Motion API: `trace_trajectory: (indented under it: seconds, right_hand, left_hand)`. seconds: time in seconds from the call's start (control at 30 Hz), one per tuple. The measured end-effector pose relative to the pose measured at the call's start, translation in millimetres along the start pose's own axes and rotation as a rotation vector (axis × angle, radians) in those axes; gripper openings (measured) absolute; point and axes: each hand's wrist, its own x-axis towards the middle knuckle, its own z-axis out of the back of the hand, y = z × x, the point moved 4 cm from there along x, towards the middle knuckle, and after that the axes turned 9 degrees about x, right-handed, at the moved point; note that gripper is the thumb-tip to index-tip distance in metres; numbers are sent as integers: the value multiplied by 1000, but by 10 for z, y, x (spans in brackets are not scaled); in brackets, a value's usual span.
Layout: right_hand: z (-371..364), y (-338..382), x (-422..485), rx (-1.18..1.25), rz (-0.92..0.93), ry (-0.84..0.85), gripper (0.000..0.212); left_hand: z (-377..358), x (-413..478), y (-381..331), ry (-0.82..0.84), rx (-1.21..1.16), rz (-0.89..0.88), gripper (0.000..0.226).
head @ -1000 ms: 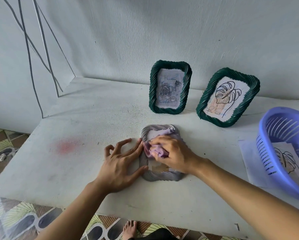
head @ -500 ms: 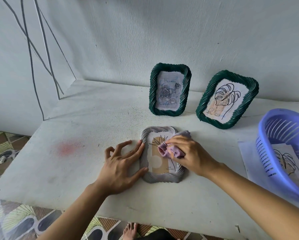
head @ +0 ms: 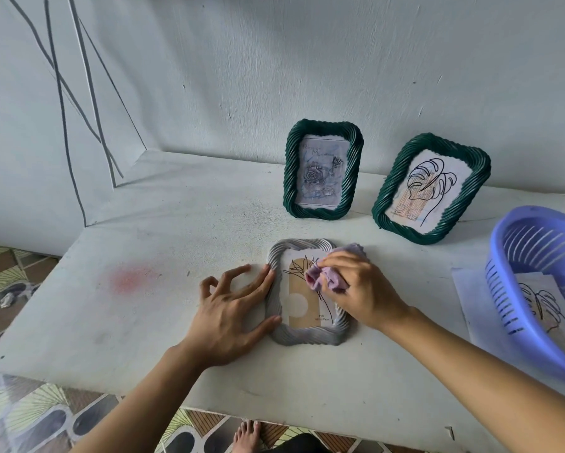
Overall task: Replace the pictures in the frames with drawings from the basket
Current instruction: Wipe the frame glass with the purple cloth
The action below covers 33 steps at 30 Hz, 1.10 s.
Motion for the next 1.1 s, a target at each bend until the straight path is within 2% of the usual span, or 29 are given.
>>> trace_trajectory:
  seconds: [0.2, 0.3, 0.33, 0.53, 0.63, 0.73, 0.87, 1.03, 1.1]
  right_hand:
    - [-229, 141, 327, -67, -43, -37, 32]
    - [-302, 224, 382, -90, -2, -60, 14]
    - [-325, 240, 397, -93, -7, -58, 16]
    - [-392, 256, 434, 43, -85, 50, 30]
    - [-336, 304, 422, 78, -58, 93, 28]
    - [-295, 335, 340, 138, -47, 154, 37]
    - [-249, 448, 8, 191, 23, 228, 22]
    - [-89, 387, -354, 269, 2, 340, 28]
    - [19, 291, -384, 221, 18, 333, 28]
  left_hand:
    - [-6, 0, -2, -2, 5, -2, 75]
    - [-10, 4, -1, 6, 18, -11, 75]
    - [-11, 4, -2, 6, 23, -13, 75]
    - [0, -3, -13, -9, 18, -9, 75]
    - [-4, -3, -10, -13, 20, -7, 75]
    - [-13, -1, -6, -15, 16, -3, 76]
    - [-17, 6, -7, -12, 13, 0, 77]
    - [-19, 7, 4, 0, -4, 2, 76]
    - [-21, 11, 9, 11, -10, 11, 76]
